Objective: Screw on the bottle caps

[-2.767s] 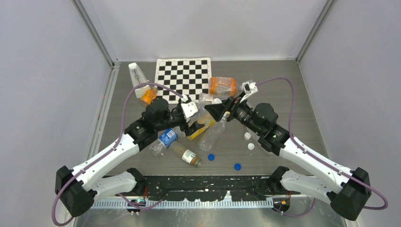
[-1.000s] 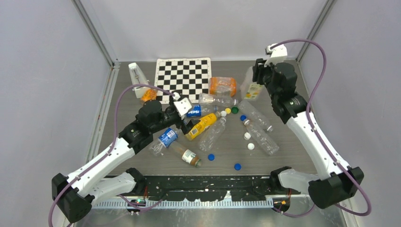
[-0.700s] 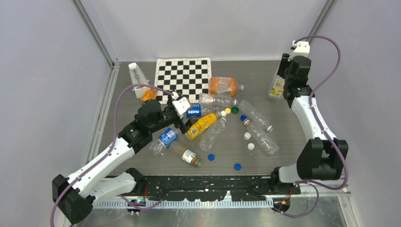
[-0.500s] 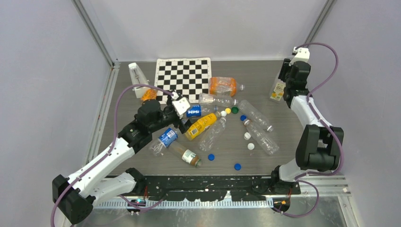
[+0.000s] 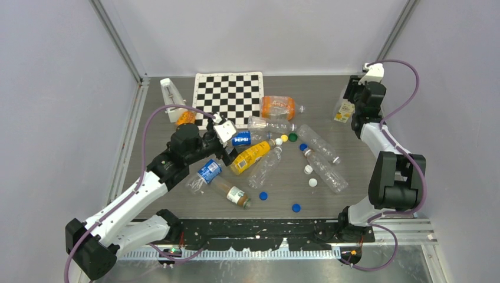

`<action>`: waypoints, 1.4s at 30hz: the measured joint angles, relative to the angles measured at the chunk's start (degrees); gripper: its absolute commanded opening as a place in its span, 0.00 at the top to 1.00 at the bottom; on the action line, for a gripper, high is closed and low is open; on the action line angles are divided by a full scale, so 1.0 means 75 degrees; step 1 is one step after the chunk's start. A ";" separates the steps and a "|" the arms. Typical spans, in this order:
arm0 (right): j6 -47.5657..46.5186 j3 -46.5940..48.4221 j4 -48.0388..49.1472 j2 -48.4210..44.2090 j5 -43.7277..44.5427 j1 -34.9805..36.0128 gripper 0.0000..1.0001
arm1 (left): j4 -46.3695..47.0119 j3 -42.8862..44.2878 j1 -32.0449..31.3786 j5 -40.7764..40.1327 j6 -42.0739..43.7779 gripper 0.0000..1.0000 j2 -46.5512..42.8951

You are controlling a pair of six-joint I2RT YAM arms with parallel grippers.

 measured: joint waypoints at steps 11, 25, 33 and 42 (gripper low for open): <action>-0.0029 0.0015 -0.1172 -0.0866 0.0294 0.0003 0.05 | -0.0003 0.0000 0.0029 0.0067 -0.0029 0.00 0.0000; 0.2302 0.0143 -0.3963 -0.4325 0.0600 0.0003 0.01 | 0.0003 0.0000 0.0029 0.0361 -0.0460 0.00 0.0093; 0.4106 -0.1585 -0.4019 -0.6490 -0.1320 0.0000 0.00 | -0.0017 0.0000 0.0029 0.0478 -0.0694 0.00 0.0099; 0.5013 -0.2489 -0.4558 -0.7498 -0.2952 0.0006 0.00 | -0.0052 0.0000 0.0029 0.0629 -0.1070 0.00 0.0163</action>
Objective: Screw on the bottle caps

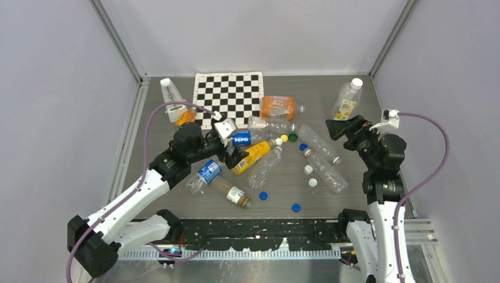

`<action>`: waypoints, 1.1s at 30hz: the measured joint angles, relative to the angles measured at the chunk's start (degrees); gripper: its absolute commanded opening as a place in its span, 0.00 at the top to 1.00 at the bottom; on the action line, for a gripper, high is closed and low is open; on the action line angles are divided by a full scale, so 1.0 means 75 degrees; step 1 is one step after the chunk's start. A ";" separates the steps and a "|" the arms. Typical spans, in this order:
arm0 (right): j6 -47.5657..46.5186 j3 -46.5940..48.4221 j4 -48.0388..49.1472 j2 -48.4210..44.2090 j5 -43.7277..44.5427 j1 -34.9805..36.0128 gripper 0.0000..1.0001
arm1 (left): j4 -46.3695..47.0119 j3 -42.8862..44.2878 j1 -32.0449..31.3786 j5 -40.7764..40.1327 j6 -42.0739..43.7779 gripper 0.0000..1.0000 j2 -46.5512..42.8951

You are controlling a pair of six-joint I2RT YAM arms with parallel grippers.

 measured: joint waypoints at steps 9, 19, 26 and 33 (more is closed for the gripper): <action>-0.0047 0.0694 -0.2620 0.1818 -0.0947 0.0274 0.01 | -0.0020 0.0000 0.0000 0.0085 -0.0423 0.01 0.0332; -0.0554 0.1824 -0.4861 0.3191 0.2148 0.3902 0.00 | -0.0207 0.0000 0.0000 0.0015 -0.0600 0.00 0.0425; -0.0883 0.2448 -0.5718 0.4299 0.3990 0.4468 0.00 | -0.0358 0.0000 0.0000 -0.0064 -0.0597 0.00 0.0423; -0.1475 0.2996 -0.5779 0.5511 0.4814 0.4229 0.01 | -0.0431 0.0000 0.0000 -0.0117 -0.0595 0.00 0.0423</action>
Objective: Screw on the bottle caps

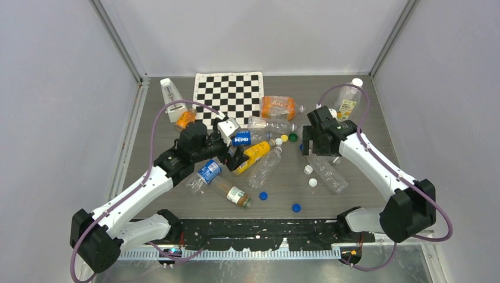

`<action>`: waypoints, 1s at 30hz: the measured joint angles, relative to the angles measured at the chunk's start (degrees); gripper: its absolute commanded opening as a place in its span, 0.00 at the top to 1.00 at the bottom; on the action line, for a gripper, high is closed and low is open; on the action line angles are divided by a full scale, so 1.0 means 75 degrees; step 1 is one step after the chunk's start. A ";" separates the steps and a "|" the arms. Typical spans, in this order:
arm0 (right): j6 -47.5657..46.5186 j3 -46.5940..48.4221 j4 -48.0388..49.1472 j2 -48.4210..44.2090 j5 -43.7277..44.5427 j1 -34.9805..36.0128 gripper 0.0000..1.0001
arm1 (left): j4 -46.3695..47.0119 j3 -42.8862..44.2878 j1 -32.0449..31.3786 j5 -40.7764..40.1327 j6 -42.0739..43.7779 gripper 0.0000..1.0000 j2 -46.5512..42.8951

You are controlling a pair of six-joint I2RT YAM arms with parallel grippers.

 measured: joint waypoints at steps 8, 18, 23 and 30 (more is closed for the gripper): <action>0.0058 -0.0248 0.0866 0.0125 -0.0816 -0.1486 0.02 | -0.0175 0.0000 0.0000 -0.0026 0.0032 0.00 -0.0076; 0.0679 -0.0828 0.1256 -0.0522 -0.1137 -0.1751 0.05 | -0.0236 0.0000 0.0000 -0.0070 0.0067 0.01 -0.0085; 0.0979 -0.0962 0.1411 -0.0749 -0.1346 -0.1789 0.06 | -0.0242 0.0000 0.0000 -0.0073 0.0070 0.00 -0.0085; 0.1314 -0.0962 0.1416 -0.0761 -0.1451 -0.1644 0.01 | -0.0248 0.0000 0.0000 -0.0125 0.0067 0.00 -0.0064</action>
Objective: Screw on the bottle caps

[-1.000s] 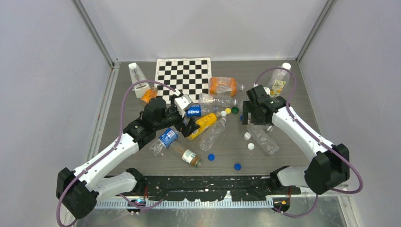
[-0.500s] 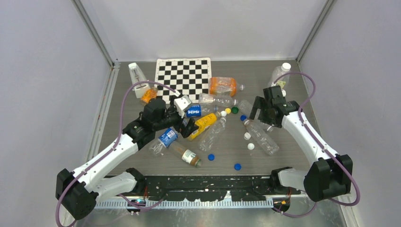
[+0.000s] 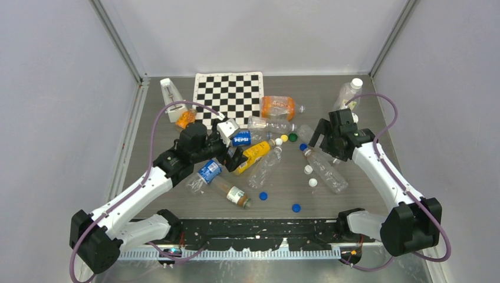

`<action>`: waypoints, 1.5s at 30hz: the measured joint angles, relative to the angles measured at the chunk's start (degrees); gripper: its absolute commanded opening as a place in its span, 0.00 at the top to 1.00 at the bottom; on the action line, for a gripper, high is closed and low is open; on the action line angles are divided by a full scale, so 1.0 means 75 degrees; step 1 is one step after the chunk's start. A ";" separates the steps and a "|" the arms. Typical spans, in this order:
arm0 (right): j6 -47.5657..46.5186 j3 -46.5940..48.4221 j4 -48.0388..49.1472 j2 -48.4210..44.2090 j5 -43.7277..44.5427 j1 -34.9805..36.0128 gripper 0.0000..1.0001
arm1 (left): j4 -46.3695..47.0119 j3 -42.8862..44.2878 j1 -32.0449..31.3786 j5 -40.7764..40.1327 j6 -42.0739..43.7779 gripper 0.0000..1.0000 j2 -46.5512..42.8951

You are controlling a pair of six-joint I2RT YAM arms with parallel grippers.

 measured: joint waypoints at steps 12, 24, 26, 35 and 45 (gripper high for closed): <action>0.1623 0.0149 -0.0440 -0.0274 0.0790 -0.0495 0.01 | -0.0044 0.0000 0.0000 -0.0017 0.0009 0.00 0.0035; 0.3293 -0.1306 0.0318 -0.0408 0.0321 -0.1786 0.07 | -0.0047 0.0000 0.0003 -0.0041 0.0058 0.00 0.0076; 0.3433 -0.1463 0.0542 -0.0277 0.0230 -0.1798 0.07 | -0.0047 0.0000 0.0015 -0.0041 0.0064 0.00 0.0079; 0.3538 -0.1515 0.1469 0.0458 0.0143 -0.1990 0.08 | -0.0047 0.0000 0.0073 -0.0041 0.0146 0.00 0.0079; 0.2693 -0.0877 0.2005 0.1113 0.0251 -0.2270 0.14 | -0.0047 0.0000 0.0099 -0.0038 0.0172 0.00 0.0079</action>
